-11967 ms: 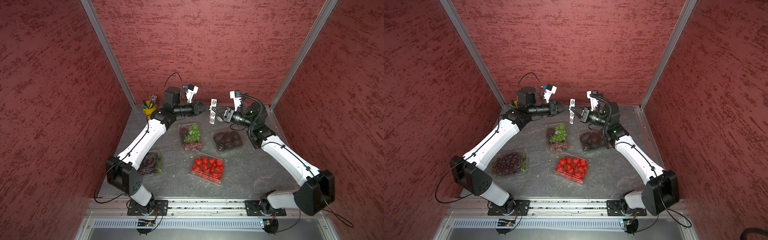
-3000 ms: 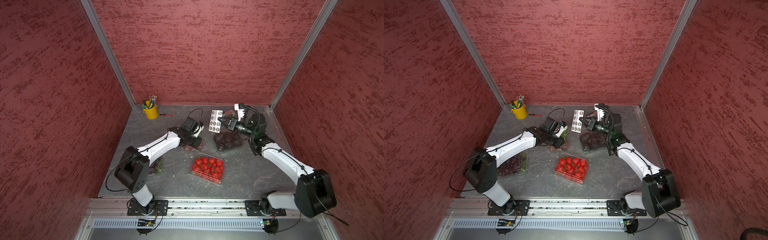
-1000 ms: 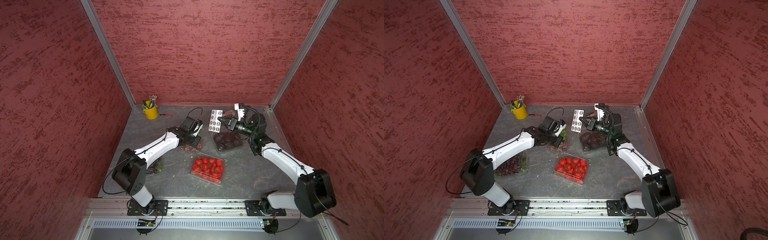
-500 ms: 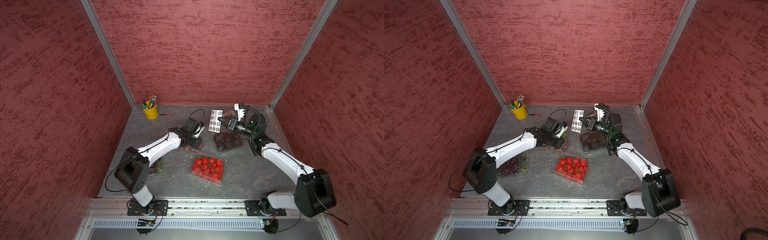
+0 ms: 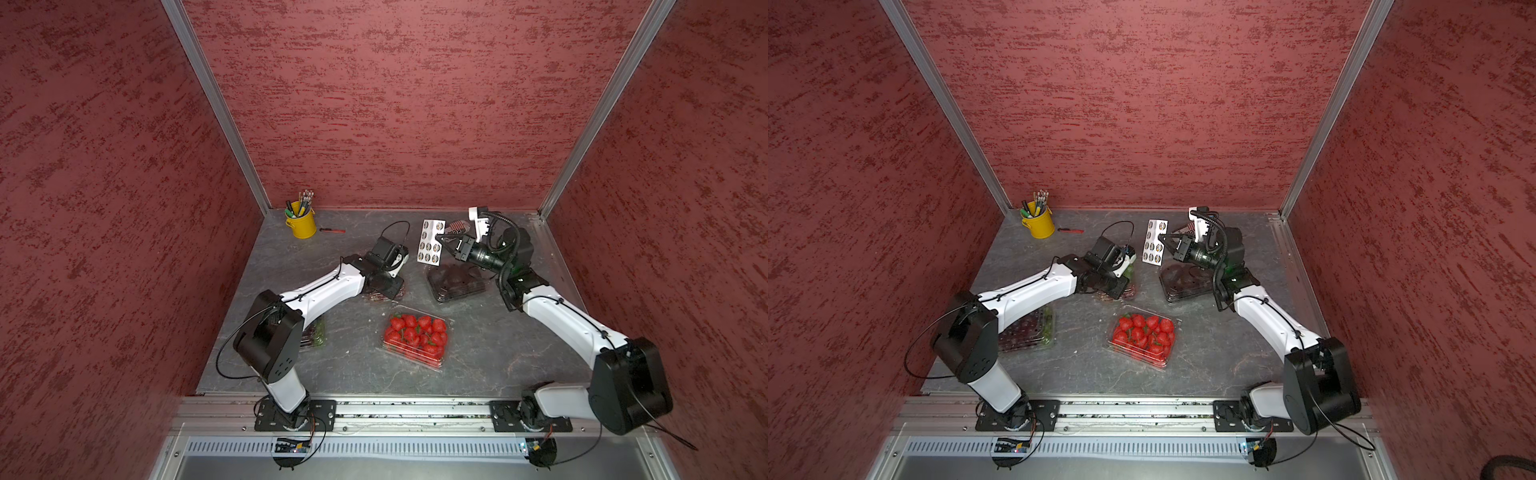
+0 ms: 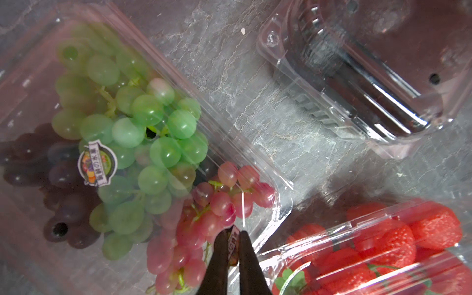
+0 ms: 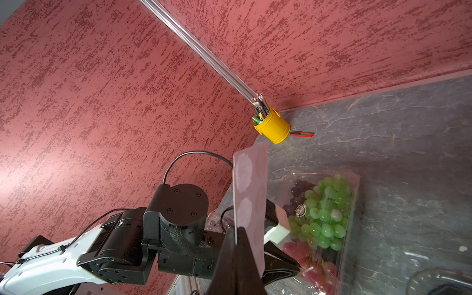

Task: Label fruit boxes
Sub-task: Pick up the label from the fruit box.

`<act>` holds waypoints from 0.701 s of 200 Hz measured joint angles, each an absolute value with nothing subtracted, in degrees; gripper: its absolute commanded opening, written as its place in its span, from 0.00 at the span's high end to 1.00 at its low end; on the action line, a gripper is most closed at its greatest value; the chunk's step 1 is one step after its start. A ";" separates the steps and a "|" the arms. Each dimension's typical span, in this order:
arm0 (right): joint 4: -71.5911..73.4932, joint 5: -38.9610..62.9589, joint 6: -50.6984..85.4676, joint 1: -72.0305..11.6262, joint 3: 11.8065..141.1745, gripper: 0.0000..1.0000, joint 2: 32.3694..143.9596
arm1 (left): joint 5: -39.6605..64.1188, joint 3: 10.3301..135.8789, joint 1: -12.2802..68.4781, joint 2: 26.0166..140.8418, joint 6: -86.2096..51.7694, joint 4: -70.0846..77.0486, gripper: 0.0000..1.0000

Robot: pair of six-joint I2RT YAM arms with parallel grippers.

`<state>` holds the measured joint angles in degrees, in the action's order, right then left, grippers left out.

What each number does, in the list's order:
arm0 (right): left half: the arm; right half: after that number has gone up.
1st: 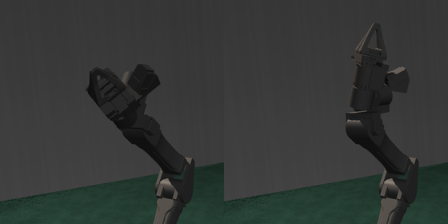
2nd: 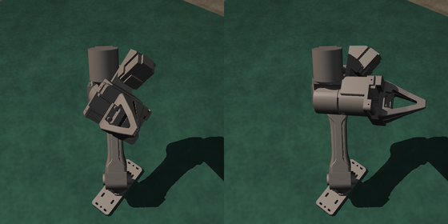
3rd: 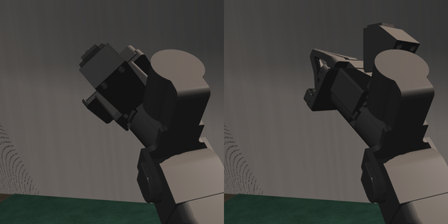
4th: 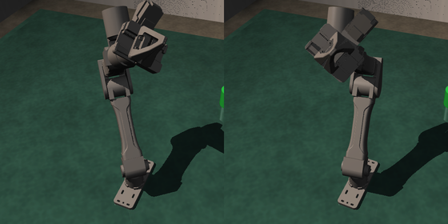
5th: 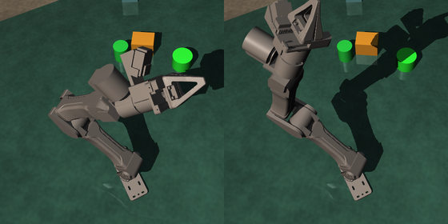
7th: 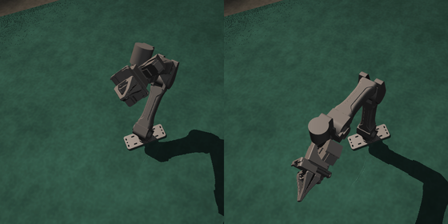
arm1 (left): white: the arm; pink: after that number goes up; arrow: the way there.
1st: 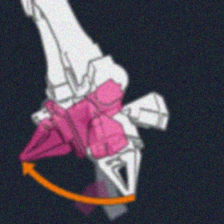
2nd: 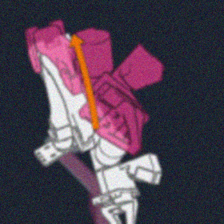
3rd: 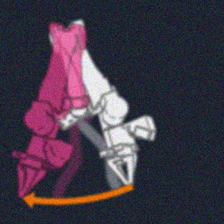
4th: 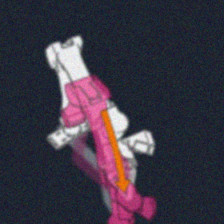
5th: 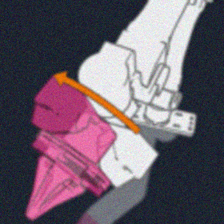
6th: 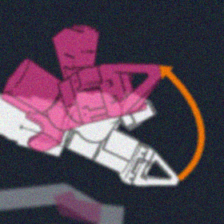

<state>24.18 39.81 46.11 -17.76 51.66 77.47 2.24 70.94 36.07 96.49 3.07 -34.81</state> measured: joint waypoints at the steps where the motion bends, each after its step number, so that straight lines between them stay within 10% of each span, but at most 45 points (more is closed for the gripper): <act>1: 24.18 39.81 46.11 -17.76 51.66 1.00 77.47 | 2.22 70.94 36.07 96.49 3.03 -34.81 1.00; 140: 24.53 39.81 46.54 -17.78 50.81 1.00 77.47 | -1.72 70.11 35.14 94.30 3.05 -33.63 1.00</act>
<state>24.53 39.81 46.54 -17.78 50.81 77.47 -1.72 70.11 35.14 94.30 3.05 -33.63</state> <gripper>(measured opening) 0.044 0.044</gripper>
